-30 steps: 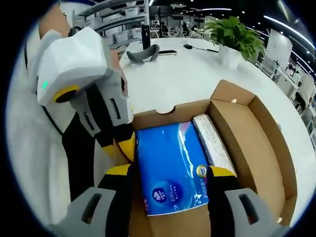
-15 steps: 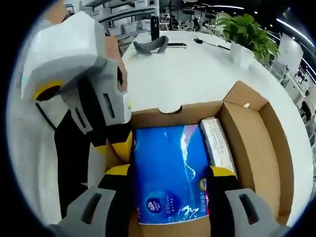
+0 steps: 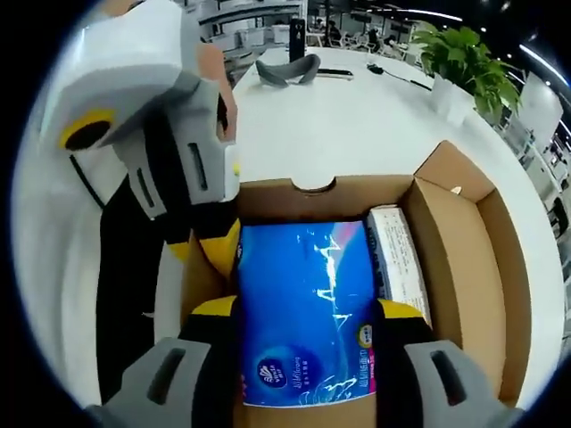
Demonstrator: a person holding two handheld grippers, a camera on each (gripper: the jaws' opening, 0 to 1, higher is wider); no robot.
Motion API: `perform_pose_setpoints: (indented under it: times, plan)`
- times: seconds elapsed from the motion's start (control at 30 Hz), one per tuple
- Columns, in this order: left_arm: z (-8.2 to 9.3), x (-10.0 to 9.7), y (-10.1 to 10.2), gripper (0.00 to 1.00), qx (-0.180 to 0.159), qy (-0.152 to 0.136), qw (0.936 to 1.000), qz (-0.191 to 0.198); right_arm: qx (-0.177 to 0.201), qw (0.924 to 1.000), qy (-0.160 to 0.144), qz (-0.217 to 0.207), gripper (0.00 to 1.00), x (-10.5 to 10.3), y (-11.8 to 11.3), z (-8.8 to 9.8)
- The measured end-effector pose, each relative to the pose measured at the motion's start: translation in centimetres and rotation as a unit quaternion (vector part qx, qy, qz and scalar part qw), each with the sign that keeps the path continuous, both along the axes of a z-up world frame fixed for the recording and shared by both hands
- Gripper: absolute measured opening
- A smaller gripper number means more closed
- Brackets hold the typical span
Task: Operate the shoe box by opening the lid, removing the specified soft item, and placing it in the target area until the item is outside and the box remains undamaged.
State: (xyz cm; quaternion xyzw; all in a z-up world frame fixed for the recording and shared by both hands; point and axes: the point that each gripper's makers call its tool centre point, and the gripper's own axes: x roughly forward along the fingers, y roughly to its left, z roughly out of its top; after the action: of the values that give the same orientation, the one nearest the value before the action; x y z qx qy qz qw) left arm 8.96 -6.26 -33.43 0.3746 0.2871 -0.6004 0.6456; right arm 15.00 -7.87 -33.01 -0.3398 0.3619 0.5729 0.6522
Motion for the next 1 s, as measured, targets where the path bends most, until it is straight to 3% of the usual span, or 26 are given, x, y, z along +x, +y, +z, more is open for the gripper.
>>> perform_pose_setpoints:
  times: [0.23, 1.0]
  plan:
    - [0.1, 0.0, 0.0, 0.02, -0.003, -0.003, 1.0, -0.001, -0.001, 1.0, 0.003, -0.006, 0.58, -0.1, -0.7, 0.0]
    - [0.1, -0.1, 0.0, 0.03, -0.001, -0.001, 1.0, 0.001, -0.041, 0.999, 0.015, -0.005, 0.58, -0.9, -6.9, -0.1]
